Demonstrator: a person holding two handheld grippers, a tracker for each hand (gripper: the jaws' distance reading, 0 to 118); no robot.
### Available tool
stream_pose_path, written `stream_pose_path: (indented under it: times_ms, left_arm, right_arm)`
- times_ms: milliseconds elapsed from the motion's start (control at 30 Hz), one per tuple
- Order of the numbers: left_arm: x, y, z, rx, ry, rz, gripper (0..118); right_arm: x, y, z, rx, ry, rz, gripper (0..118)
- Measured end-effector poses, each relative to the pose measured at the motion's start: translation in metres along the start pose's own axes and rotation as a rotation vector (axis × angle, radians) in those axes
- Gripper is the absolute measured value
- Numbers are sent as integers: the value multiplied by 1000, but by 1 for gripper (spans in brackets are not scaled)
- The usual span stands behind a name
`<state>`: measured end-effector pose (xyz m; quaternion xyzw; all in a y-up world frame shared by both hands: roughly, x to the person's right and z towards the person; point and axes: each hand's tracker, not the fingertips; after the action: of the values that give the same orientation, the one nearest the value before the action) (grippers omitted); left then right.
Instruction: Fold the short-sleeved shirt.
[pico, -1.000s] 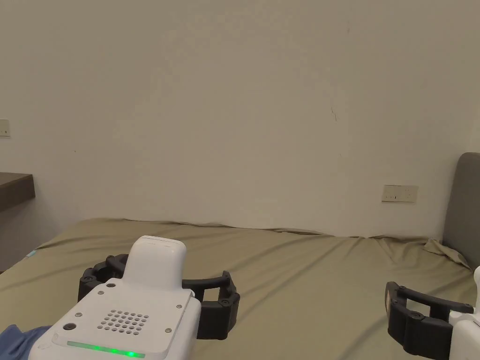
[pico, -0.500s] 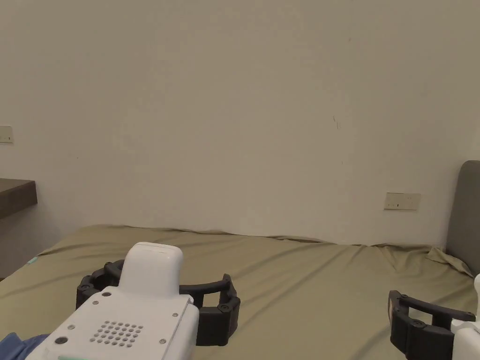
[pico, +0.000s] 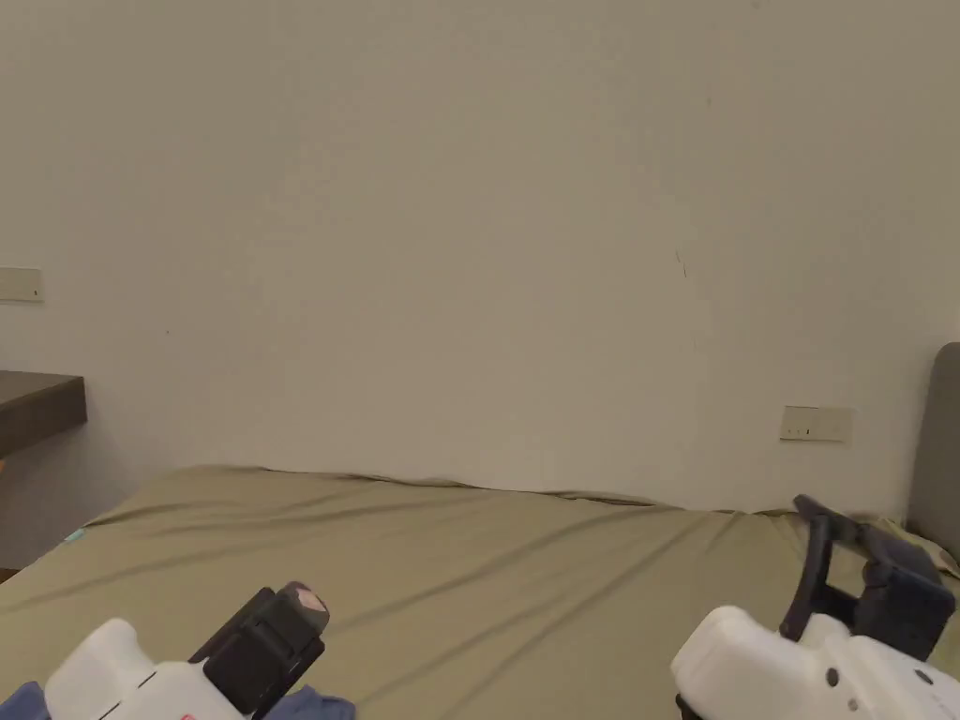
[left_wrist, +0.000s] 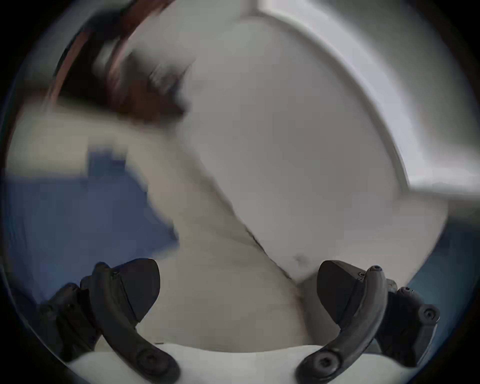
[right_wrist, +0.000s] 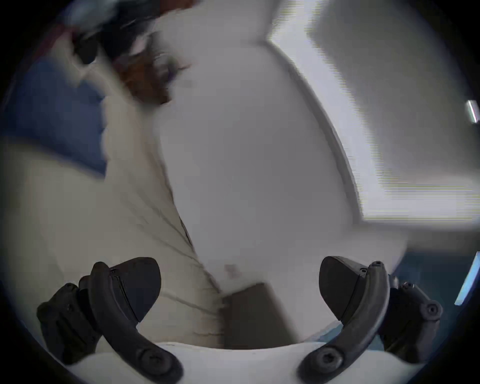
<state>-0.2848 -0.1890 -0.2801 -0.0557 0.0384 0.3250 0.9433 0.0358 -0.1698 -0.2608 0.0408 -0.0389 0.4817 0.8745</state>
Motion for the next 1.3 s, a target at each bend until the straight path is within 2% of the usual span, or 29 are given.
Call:
stream_pose_path:
  times_ms: [67,133,167,233,267,367,500,600,667,900,1067,1200,1233,1267,1300]
  left_arm:
    - [35,15,10,122,5,-311,118]
    - [61,13,17,192,23,-521,118]
    - [66,7,21,203,6,-579,118]
    - [60,-13,23,168,-43,-631,118]
    - [59,-21,22,140,-47,-643,118]
    - [57,-38,11,35,11,-674,118]
    - [58,-31,11,55,-17,-636,118]
    - [58,-28,13,88,-25,-608,118]
    - [59,-27,15,87,-21,-627,118]
    - [60,-34,12,47,-18,-690,118]
    - [61,-32,14,38,-34,-690,118]
    - [62,-31,13,-1,-93,-687,118]
    - [62,-31,15,-10,-106,-692,92]
    - [62,-31,18,1,-128,-688,0]
    - [62,-32,22,44,-134,-667,0]
  right_arm:
    - [37,-5,0,-33,20,-410,118]
    - [62,-23,7,-44,57,-840,118]
    - [67,-32,16,-33,86,-1000,118]
    - [63,-55,24,-39,148,-1205,118]
    - [58,-61,26,-83,156,-1212,118]
    - [40,-56,35,-153,156,-1156,118]
    - [42,-49,35,-172,135,-1189,118]
    - [44,-52,30,-158,52,-1101,118]
    - [42,-50,32,-154,36,-1059,118]
    - [42,-52,28,-169,68,-1127,118]
    - [41,-50,30,-155,48,-1092,118]
    - [40,-51,30,-173,94,-1065,115]
    - [39,-51,31,-173,100,-1051,100]
    - [37,-50,35,-169,93,-1025,41]
    - [34,-48,37,-167,67,-996,2]
